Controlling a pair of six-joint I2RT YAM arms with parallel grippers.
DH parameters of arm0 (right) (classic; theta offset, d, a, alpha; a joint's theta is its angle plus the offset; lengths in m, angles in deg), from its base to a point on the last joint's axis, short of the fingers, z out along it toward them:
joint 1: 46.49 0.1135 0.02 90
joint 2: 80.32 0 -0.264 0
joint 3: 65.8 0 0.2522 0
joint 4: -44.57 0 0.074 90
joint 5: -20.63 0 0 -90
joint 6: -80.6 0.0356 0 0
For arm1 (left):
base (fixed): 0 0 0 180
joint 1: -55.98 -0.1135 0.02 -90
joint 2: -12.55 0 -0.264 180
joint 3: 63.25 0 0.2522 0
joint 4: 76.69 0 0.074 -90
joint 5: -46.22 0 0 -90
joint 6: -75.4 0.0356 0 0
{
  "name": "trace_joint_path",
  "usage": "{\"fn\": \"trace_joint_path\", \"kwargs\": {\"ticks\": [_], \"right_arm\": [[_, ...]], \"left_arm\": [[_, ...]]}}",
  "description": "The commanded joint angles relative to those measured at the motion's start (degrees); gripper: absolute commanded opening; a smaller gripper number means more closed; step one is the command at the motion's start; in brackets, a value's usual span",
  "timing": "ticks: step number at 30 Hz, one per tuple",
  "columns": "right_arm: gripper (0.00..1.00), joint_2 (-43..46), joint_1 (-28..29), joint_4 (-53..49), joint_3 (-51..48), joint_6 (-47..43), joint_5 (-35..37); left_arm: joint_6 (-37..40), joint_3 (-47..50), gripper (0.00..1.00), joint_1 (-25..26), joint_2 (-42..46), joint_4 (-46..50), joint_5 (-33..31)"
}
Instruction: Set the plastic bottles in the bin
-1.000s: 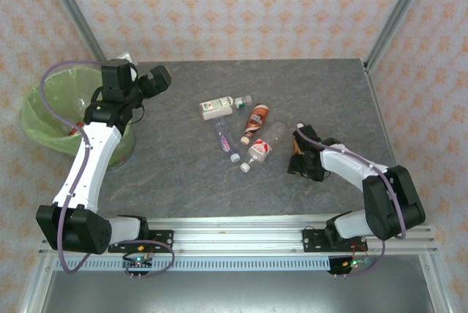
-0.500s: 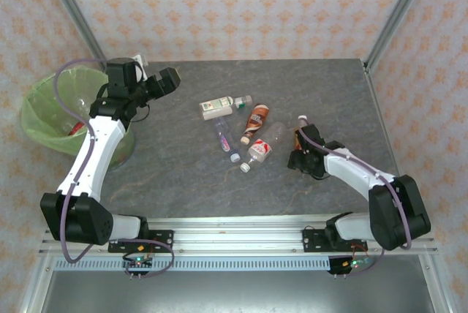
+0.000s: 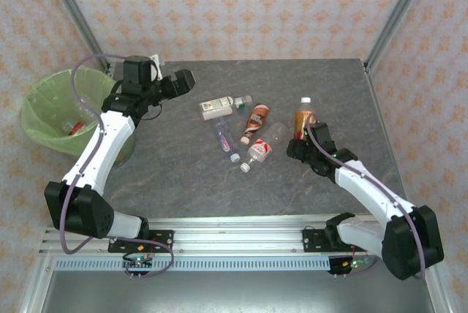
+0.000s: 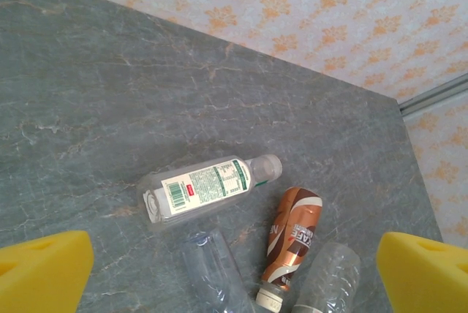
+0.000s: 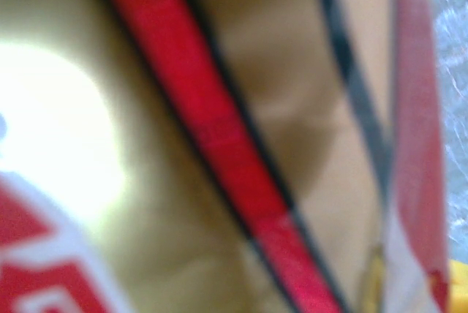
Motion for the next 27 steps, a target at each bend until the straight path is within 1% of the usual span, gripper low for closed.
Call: {"fn": "trace_joint_path", "kwargs": {"ticks": [1,5,8,13,19,24,27], "right_arm": [[0.44,2.00,0.90,5.29,-0.02,-2.61,-2.67],[0.44,1.25,2.70,6.94,2.36,-5.37,-5.21],[0.44,-0.07,4.27,9.17,3.99,-6.52,-7.78],[0.44,-3.47,6.12,13.66,6.62,-5.97,-12.83],[0.44,-5.71,8.11,16.78,8.94,-5.65,-16.46],[0.44,-8.48,9.03,19.48,9.59,-4.19,-18.65],[0.44,-9.63,10.02,20.60,10.28,-3.83,-19.12]], "left_arm": [[1.30,-2.12,1.00,1.89,-1.10,-1.72,-0.15],[1.50,-3.31,1.00,4.03,-2.66,-1.15,0.34],[-0.02,-3.39,1.00,4.68,-4.11,-2.89,5.06],[-1.38,-1.61,1.00,7.02,-4.70,-8.76,10.35],[-3.51,2.22,1.00,10.24,-3.71,-17.93,15.57],[-3.68,3.89,1.00,13.23,-3.34,-21.12,16.09],[-2.83,3.53,1.00,15.03,-3.43,-20.13,13.55]]}}
